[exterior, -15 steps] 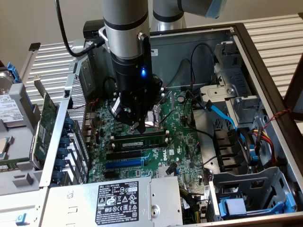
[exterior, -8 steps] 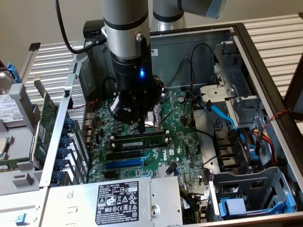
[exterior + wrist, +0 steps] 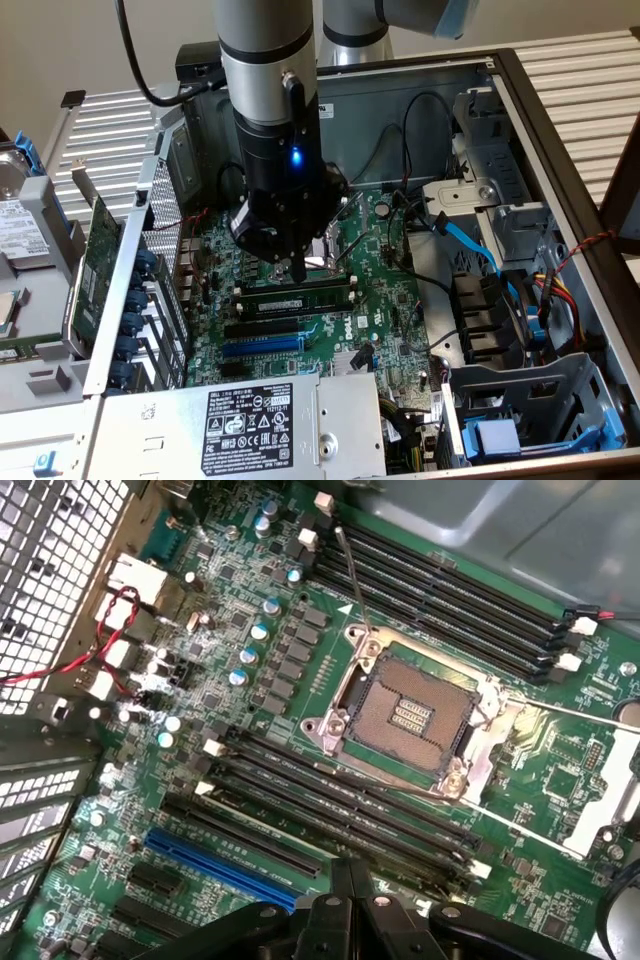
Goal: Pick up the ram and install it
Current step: 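Press down the ram until it locks into place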
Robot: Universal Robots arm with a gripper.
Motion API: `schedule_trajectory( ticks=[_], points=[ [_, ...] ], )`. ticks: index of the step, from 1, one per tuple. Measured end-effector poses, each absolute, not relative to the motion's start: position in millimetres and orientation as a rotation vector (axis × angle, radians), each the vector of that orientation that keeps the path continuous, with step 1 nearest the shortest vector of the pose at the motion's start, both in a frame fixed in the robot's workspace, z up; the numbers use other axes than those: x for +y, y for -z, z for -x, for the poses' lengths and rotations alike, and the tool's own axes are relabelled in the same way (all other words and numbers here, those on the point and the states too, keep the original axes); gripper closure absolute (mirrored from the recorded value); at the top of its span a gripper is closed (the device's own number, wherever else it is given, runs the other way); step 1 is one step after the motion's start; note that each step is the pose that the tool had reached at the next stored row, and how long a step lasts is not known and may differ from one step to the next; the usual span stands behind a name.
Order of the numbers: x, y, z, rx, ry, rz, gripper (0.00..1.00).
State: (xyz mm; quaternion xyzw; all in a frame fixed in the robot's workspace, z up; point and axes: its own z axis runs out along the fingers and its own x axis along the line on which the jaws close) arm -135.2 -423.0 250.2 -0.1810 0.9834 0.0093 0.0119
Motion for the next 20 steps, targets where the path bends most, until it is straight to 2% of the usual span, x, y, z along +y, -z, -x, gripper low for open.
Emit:
schedule_trajectory(
  ticks=[20],
  points=[
    [-423.0,-250.2,135.1,3.116,-0.014,0.213,0.89]
  ],
)
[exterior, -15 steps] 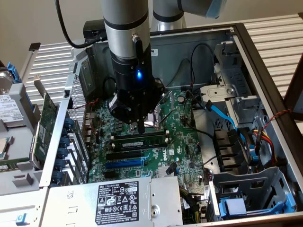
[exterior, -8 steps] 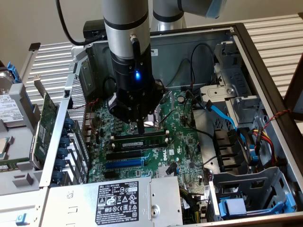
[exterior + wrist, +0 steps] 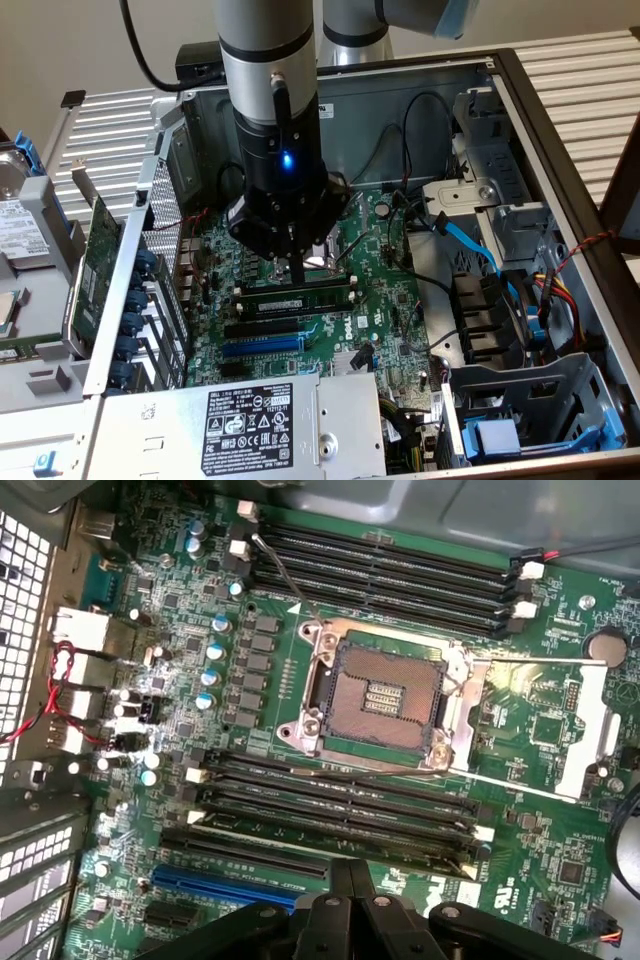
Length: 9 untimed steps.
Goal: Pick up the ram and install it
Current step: 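Press down the ram until it locks into place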
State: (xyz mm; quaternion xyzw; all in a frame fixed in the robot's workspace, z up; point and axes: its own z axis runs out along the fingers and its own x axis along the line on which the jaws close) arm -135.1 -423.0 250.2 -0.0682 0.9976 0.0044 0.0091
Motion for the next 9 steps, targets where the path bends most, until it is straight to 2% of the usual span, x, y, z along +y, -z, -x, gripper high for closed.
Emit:
schedule_trajectory(
  ticks=[9],
  points=[
    [-423.0,-250.2,135.1,3.123,0.0,0.059,0.89]
  ],
)
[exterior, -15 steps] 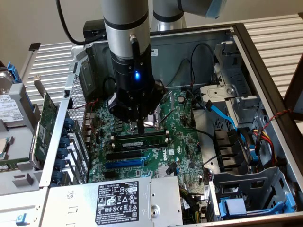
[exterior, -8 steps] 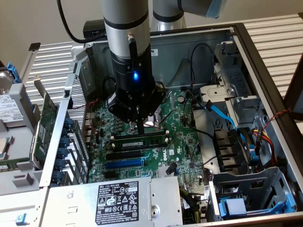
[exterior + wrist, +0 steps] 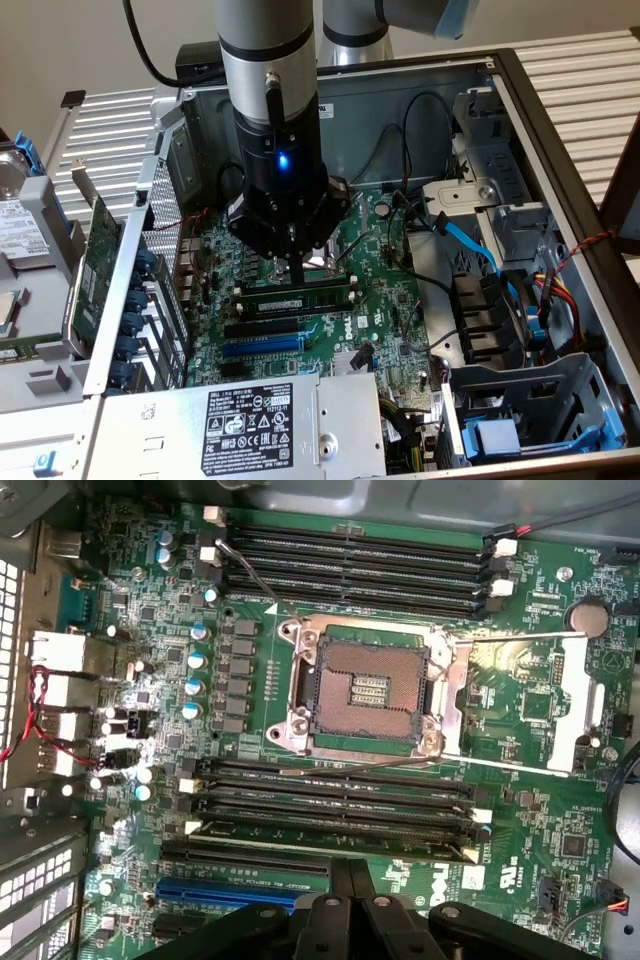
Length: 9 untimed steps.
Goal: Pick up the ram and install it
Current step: 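Press down the ram until it locks into place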
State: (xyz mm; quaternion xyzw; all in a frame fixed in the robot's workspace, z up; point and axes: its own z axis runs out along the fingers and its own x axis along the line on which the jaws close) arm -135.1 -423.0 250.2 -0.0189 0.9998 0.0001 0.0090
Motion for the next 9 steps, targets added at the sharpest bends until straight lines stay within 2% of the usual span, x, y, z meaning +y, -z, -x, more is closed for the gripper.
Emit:
schedule_trajectory(
  ticks=[9],
  points=[
    [-423.0,-250.2,135.0,3.126,0.008,0.025,0.89]
  ],
)
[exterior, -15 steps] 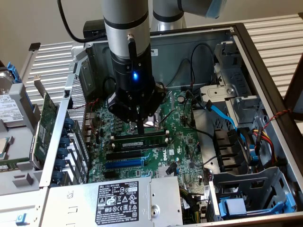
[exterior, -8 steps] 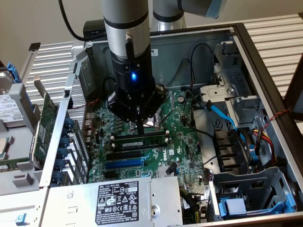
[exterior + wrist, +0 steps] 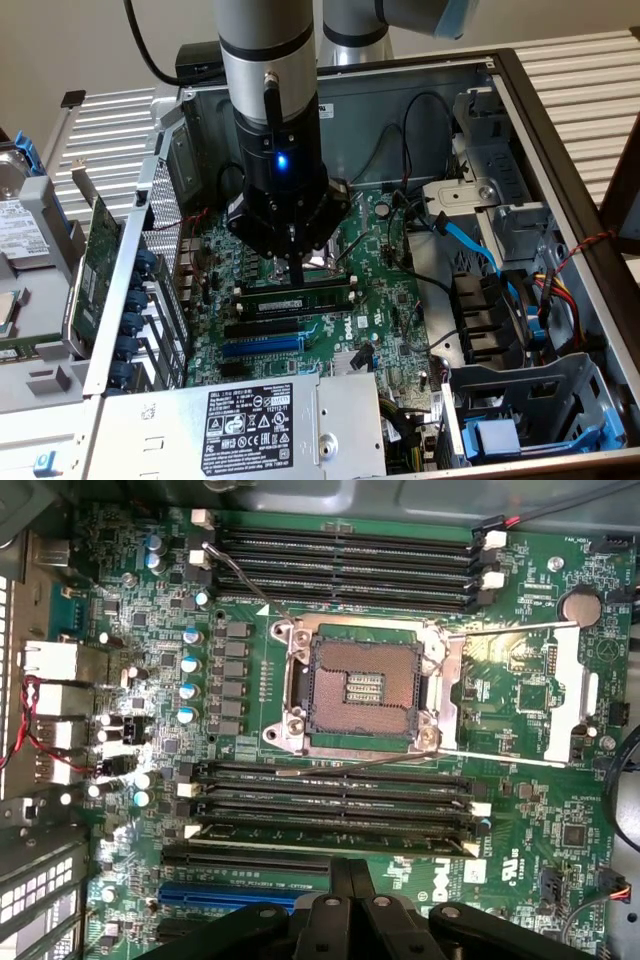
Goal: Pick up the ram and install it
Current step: 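Press down the ram until it locks into place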
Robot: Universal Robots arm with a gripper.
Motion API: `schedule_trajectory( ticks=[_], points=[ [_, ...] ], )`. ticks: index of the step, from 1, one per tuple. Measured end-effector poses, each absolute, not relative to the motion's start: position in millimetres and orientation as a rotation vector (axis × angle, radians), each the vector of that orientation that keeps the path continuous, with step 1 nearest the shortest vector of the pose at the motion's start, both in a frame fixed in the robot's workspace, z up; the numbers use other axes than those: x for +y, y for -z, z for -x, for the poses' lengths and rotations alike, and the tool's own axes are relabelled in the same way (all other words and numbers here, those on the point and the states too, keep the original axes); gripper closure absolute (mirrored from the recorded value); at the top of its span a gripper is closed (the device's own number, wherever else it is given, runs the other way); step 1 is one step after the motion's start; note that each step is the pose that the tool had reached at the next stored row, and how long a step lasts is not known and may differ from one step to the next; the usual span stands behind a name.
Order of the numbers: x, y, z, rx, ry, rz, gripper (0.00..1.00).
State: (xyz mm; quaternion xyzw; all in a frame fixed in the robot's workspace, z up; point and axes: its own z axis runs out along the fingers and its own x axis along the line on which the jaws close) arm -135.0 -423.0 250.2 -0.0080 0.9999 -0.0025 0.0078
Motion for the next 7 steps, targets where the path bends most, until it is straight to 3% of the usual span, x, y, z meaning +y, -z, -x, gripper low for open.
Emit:
schedule_trajectory(
  ticks=[7],
  points=[
    [-423.1,-250.2,135.0,3.127,0.012,0.02,0.89]
  ],
)
